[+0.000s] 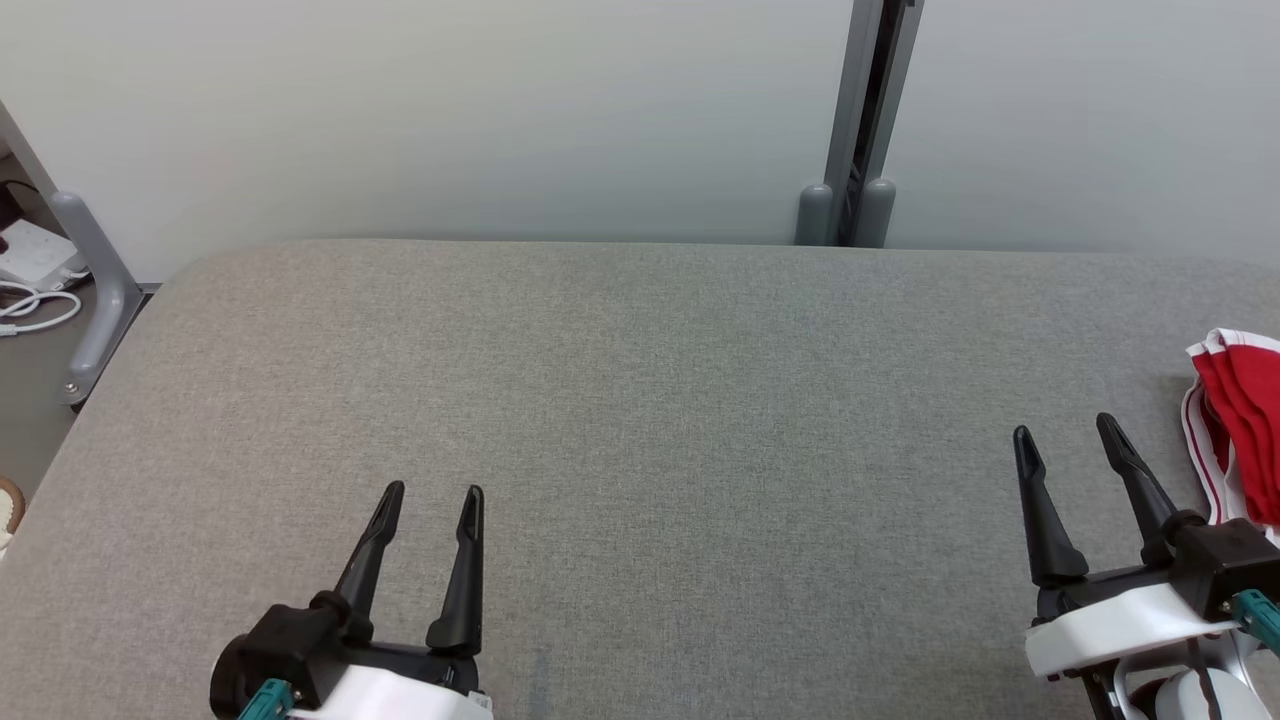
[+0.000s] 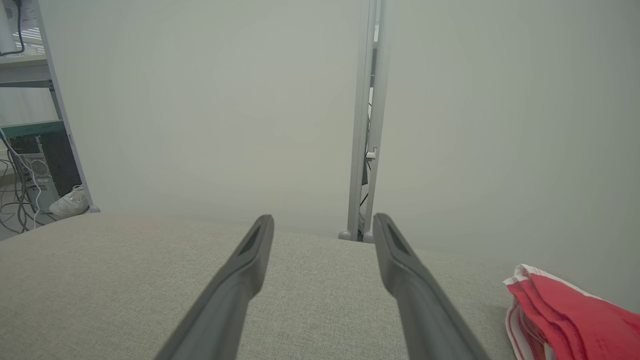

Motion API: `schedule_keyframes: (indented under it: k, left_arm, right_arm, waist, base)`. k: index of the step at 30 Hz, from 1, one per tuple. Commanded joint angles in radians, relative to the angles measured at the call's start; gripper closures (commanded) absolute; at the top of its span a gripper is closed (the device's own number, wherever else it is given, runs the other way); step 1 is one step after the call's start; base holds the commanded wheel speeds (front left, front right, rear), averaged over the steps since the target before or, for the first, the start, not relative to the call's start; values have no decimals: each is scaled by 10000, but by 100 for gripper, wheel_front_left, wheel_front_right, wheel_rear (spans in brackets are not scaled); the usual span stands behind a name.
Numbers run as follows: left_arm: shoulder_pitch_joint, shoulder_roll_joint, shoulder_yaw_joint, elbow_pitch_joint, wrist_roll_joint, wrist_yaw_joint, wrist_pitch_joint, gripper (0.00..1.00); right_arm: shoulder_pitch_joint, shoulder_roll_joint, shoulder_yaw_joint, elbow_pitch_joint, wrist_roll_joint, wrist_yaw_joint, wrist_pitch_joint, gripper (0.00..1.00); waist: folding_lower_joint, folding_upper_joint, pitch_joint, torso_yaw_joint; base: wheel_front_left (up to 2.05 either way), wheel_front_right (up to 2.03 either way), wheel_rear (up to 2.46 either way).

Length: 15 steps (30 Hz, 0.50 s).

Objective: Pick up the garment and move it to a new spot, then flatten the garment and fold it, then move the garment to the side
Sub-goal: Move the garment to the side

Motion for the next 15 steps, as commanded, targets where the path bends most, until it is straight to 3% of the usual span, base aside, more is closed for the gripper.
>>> schedule_keyframes:
  k: [1, 15]
  left_arm:
    - [53, 35, -1, 83, -66, -49, -19, 0]
    - [-67, 37, 380, -33, -283, 52, -19, 0]
  right_arm:
    - [-34, -3, -14, -44, -32, -5, -17, 0]
    - [-160, 53, 114, -137, 84, -5, -14, 0]
  waist:
    - [0, -1, 10, -9]
    - [0, -1, 154, -92]
  base:
    - [0, 0, 0]
    - [0, 0, 0]
